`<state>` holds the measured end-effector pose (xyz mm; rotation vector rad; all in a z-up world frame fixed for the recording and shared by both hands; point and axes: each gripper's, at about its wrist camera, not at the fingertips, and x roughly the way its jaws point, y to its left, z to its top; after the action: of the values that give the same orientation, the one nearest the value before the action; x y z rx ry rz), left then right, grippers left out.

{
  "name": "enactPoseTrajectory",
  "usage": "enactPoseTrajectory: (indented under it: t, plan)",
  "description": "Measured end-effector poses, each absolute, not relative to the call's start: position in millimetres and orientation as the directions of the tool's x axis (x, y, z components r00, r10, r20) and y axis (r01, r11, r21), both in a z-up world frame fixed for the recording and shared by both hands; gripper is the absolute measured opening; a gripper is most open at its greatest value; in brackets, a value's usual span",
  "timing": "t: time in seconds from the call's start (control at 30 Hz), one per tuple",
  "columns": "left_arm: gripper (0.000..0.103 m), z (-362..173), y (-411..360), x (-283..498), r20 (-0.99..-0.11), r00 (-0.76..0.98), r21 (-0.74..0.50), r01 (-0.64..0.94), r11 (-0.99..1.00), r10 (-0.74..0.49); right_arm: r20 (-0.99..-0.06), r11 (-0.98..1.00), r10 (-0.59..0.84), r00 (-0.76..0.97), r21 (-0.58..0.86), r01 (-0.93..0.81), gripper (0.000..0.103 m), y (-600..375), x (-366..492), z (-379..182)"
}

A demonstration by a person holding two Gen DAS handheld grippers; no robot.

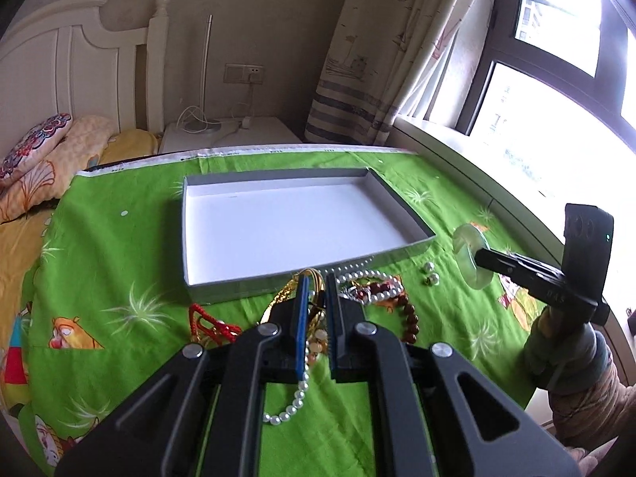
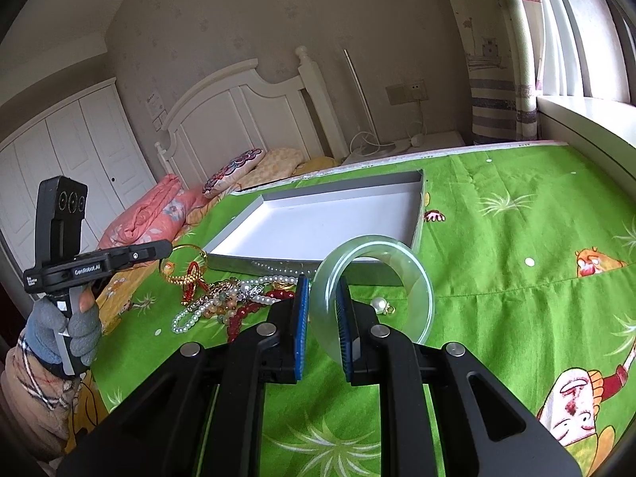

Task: Organize jewelry
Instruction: 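Lower both bangles into the white tray and open both tools, then move the left tool toward the red string bracelet while the right tool grasps the dark red bead bracelet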

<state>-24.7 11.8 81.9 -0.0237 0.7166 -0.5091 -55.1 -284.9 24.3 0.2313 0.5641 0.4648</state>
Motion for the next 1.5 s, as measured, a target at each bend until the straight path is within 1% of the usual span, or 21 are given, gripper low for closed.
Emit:
enactPoseTrajectory:
  t: [0.27,0.43,0.6,0.77,0.87,0.93,0.97,1.0,1.03,1.07,1.1,1.2,1.27,1.33,1.5]
  plan:
    - [0.008,100,6,-2,-0.604,0.647,-0.207,0.437,0.875,-0.466,-0.467,0.886,0.463,0.754,0.255,-0.386,0.016,-267,-39,40]
    - [0.008,105,-4,29,-0.611,0.651,-0.209,0.416,0.885,-0.451,-0.496,0.894,0.446,0.745,0.203,-0.400,0.016,-255,-10,48]
    - [0.008,102,-9,69,-0.635,0.674,-0.187,0.341,0.921,-0.378,-0.545,0.905,0.404,0.735,0.119,-0.409,0.016,-231,28,51]
    - [0.008,92,-15,98,-0.653,0.715,-0.107,0.240,0.965,-0.250,-0.635,0.920,0.343,0.693,0.077,-0.385,0.016,-210,80,34]
    - [0.008,80,-19,113,-0.661,0.730,-0.068,0.172,0.983,-0.173,-0.670,0.928,0.315,0.672,0.069,-0.367,0.016,-201,100,20]
    - [0.008,72,-17,119,-0.673,0.721,-0.084,0.150,0.985,-0.167,-0.673,0.937,0.294,0.679,0.063,-0.344,0.017,-200,103,18]
    - [0.010,70,-15,120,-0.675,0.719,-0.096,0.141,0.985,-0.169,-0.674,0.936,0.306,0.672,0.083,-0.343,0.018,-200,102,20]
    - [0.026,66,-12,118,-0.675,0.717,-0.118,0.128,0.985,-0.174,-0.672,0.933,0.320,0.668,0.100,-0.346,0.021,-201,101,22]
    - [0.051,65,-8,116,-0.672,0.718,-0.136,0.120,0.983,-0.180,-0.661,0.927,0.339,0.669,0.116,-0.356,0.027,-203,96,25]
    - [0.060,65,-3,112,-0.658,0.731,-0.150,0.107,0.983,-0.179,-0.647,0.923,0.350,0.677,0.116,-0.366,0.028,-205,89,28]
    - [0.064,66,1,107,-0.647,0.742,-0.158,0.098,0.983,-0.178,-0.638,0.922,0.353,0.684,0.112,-0.372,0.028,-206,83,30]
    - [0.064,65,16,92,-0.636,0.745,-0.199,0.095,0.975,-0.202,-0.619,0.913,0.379,0.688,0.129,-0.387,0.028,-215,63,34]
    - [0.066,65,25,78,-0.628,0.753,-0.206,0.083,0.975,-0.197,-0.609,0.908,0.395,0.687,0.147,-0.392,0.028,-223,46,31]
    - [0.074,64,35,61,-0.622,0.757,-0.219,0.077,0.973,-0.200,-0.605,0.901,0.417,0.678,0.180,-0.395,0.028,-228,33,28]
    - [0.081,58,61,15,-0.628,0.761,-0.214,0.031,0.976,-0.161,-0.612,0.879,0.469,0.637,0.254,-0.403,0.028,-233,1,17]
